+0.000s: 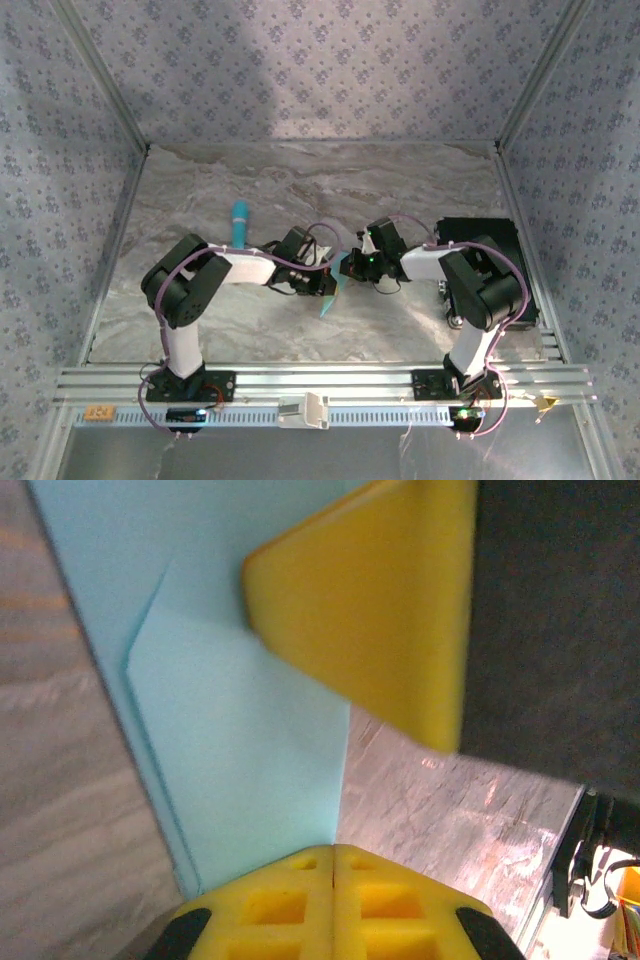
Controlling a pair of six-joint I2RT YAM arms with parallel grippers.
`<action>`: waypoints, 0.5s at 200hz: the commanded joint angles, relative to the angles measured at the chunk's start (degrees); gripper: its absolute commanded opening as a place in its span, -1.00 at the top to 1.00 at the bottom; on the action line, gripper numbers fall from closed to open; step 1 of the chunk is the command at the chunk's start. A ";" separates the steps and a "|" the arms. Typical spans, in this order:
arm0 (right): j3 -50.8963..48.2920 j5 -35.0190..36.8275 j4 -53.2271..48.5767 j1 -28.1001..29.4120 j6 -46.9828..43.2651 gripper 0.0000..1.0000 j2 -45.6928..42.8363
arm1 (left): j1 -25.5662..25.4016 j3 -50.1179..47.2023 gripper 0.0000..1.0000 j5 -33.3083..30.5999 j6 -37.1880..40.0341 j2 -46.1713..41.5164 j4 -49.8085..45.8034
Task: Fold a paper plane with a square sheet of paper (pick it up from the middle)
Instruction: Fold the wing for the fifth time at the center of the table.
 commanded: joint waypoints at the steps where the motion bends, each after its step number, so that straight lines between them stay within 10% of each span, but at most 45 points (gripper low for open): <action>1: -2.16 1.47 0.11 -1.47 0.58 0.84 1.38 | -0.65 0.34 0.96 -0.60 0.81 -3.17 -9.48; 100: -3.03 1.18 1.11 -2.10 0.79 0.85 1.22 | -1.63 9.61 0.85 1.78 -1.21 2.41 -7.38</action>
